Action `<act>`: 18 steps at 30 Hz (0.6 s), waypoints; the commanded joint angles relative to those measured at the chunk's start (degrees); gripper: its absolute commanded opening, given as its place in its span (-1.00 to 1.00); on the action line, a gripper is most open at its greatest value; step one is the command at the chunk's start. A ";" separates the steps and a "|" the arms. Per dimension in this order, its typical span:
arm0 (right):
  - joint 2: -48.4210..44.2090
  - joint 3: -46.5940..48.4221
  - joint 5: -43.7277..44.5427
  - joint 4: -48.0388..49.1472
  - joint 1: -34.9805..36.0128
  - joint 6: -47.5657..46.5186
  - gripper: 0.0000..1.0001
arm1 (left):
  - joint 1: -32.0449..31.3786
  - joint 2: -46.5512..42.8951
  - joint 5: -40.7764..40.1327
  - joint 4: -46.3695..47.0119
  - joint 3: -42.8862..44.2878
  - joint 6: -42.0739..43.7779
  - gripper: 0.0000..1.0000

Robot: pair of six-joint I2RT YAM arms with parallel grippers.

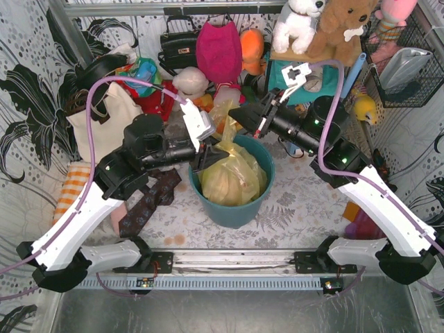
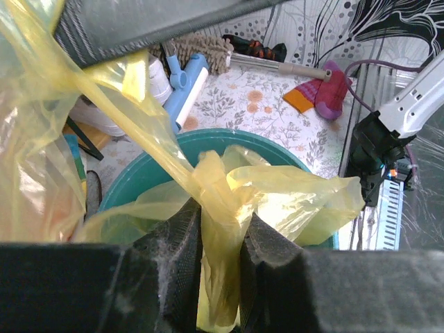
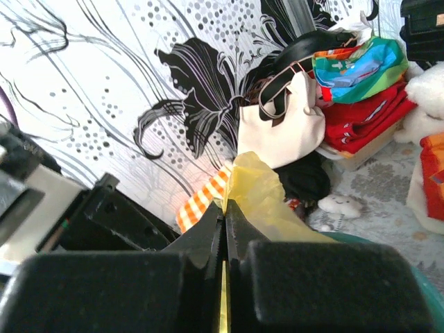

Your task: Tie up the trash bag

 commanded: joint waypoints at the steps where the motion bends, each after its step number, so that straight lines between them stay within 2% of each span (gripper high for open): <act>1: 1.41 5.04 4.33 -3.60 0.44 6.94 -1.00 | 0.22 -1.60 0.11 6.15 -0.81 -0.68 -0.40; 5: 1.01 3.75 8.18 -3.03 0.94 8.94 -1.00 | 0.06 -2.10 1.68 10.72 -0.96 -3.11 -0.42; 10: 2.22 3.42 9.38 -2.58 2.49 11.22 -1.00 | -0.81 -2.58 -1.83 17.15 -3.67 -4.71 -0.45; 13: 3.65 4.48 9.62 -3.85 3.29 14.01 -1.00 | -1.31 -1.98 -0.81 19.68 -4.37 -5.81 -0.44; 18: 6.22 8.53 12.60 -9.01 5.11 16.47 -1.00 | -6.52 0.27 -5.37 20.03 -3.14 -4.26 -0.44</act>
